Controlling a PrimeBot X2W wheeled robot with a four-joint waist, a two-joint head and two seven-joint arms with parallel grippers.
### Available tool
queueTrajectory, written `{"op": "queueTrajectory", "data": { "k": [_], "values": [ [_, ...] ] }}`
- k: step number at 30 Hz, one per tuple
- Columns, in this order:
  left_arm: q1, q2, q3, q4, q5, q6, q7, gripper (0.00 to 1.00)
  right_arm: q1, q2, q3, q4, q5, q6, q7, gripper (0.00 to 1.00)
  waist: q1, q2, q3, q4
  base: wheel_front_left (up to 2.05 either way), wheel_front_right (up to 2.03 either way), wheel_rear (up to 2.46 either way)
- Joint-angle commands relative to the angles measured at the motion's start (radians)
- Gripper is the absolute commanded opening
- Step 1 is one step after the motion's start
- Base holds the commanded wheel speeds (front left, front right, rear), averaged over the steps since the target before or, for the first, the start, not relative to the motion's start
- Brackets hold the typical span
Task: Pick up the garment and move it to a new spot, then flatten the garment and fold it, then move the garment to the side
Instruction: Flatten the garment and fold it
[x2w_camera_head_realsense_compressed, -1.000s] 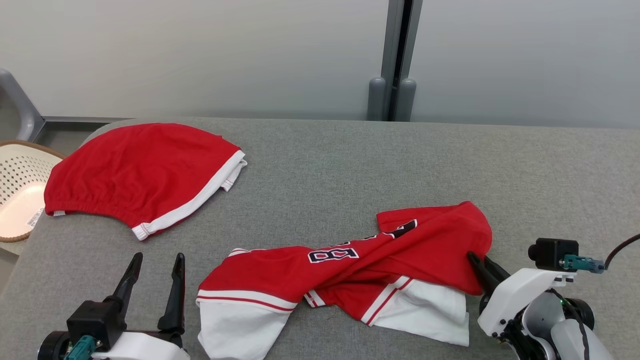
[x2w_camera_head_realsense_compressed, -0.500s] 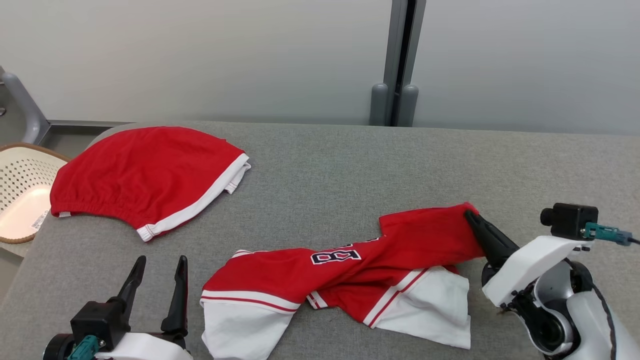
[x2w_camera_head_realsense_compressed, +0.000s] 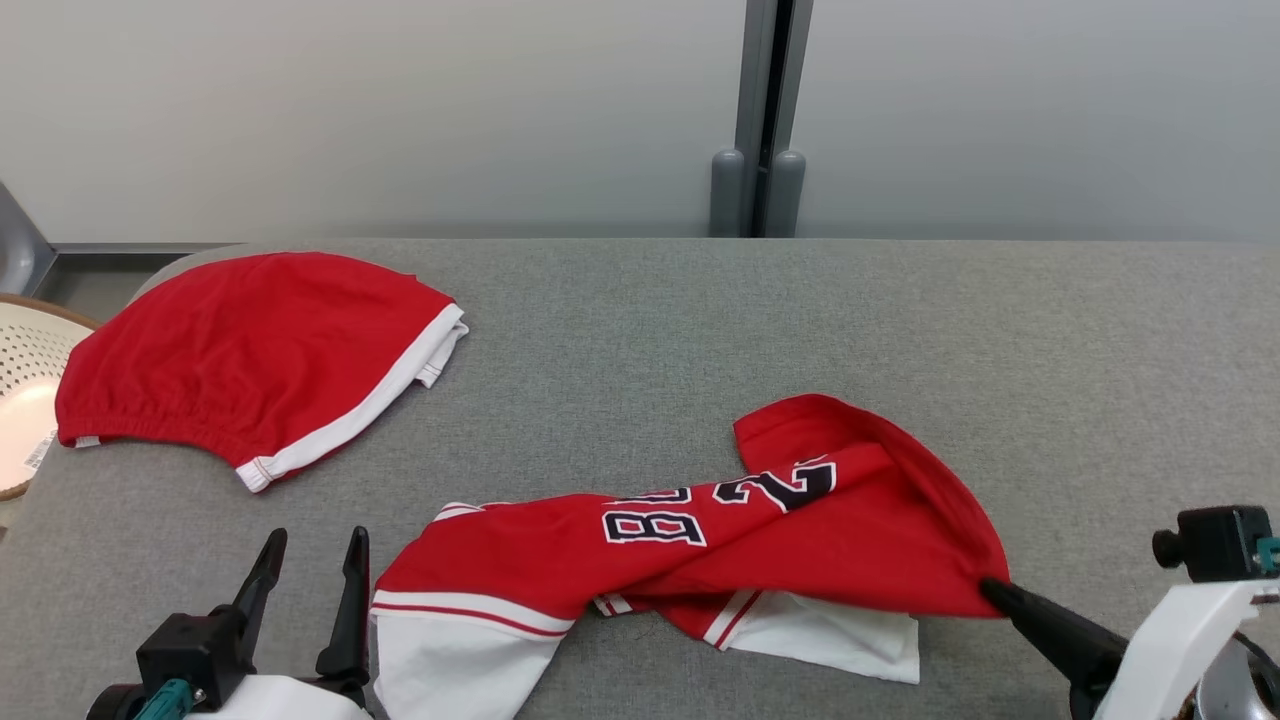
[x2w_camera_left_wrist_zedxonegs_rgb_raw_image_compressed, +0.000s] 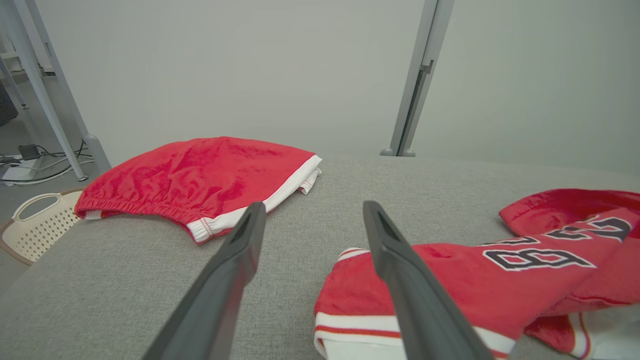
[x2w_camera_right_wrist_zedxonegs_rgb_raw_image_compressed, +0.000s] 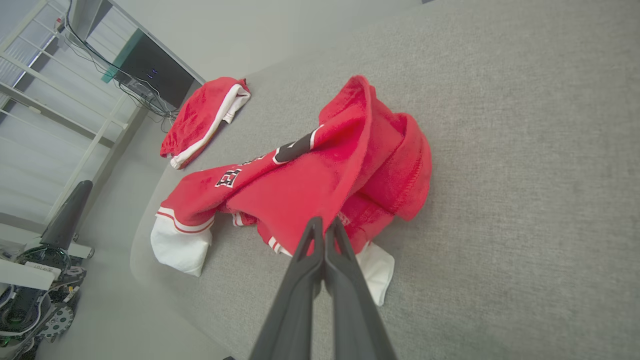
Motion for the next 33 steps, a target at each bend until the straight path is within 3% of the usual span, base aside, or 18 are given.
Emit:
{"op": "queueTrajectory", "data": {
  "k": [1, 7, 12, 13, 14, 20, 28, 33],
  "values": [
    [-0.008, 0.003, 0.003, 0.004, -0.001, -0.002, -0.002, 1.0, 0.039, -0.005, -0.017, -0.016, 0.001, 0.0, 0.043, 0.0, 0.0, 0.0, 0.004, -0.009, 0.0, 0.0, 0.0],
    [-0.018, 0.008, -0.004, 0.016, -0.003, -0.007, 0.0, 1.0, 0.165, 0.032, -0.083, -0.008, -0.033, 0.0, 0.18, 0.0, 0.0, 0.0, 0.01, -0.023, 0.0, 0.0, 0.0],
    [-0.021, 0.013, -0.005, 0.02, -0.003, -0.005, 0.001, 1.0, 0.202, 0.085, -0.129, 0.037, -0.104, 0.0, 0.219, 0.0, 0.0, 0.0, 0.014, -0.028, 0.0, 0.0, 0.0],
    [-0.021, 0.015, -0.005, 0.021, -0.003, -0.004, 0.001, 1.0, 0.198, 0.101, -0.132, 0.047, -0.118, 0.0, 0.215, 0.26, 0.0, 0.0, 0.015, -0.03, 0.0, 0.0, 0.0],
    [-0.021, 0.016, -0.006, 0.022, -0.003, -0.004, 0.002, 1.0, 0.191, 0.115, -0.136, 0.053, -0.132, 0.0, 0.209, 1.0, 0.0, 0.0, 0.014, -0.032, 0.0, 0.0, 0.0],
    [-0.024, 0.023, -0.008, 0.02, -0.002, -0.002, 0.007, 1.0, 0.147, 0.155, -0.151, 0.042, -0.167, 0.0, 0.141, 1.0, 0.0, 0.0, 0.009, -0.041, 0.0, 0.0, 0.0],
    [-0.02, 0.027, -0.015, 0.012, -0.003, 0.004, 0.014, 1.0, 0.053, 0.151, -0.158, -0.001, -0.165, 0.0, -0.013, 1.0, 0.0, 0.0, -0.002, -0.047, 0.0, 0.0, 0.0],
    [-0.026, 0.025, -0.02, 0.008, -0.003, 0.007, 0.015, 1.0, -0.037, 0.141, -0.134, 0.04, -0.202, 0.0, -0.095, 1.0, 0.0, 0.0, 0.001, -0.04, 0.0, 0.0, 0.0]
  ]
}}
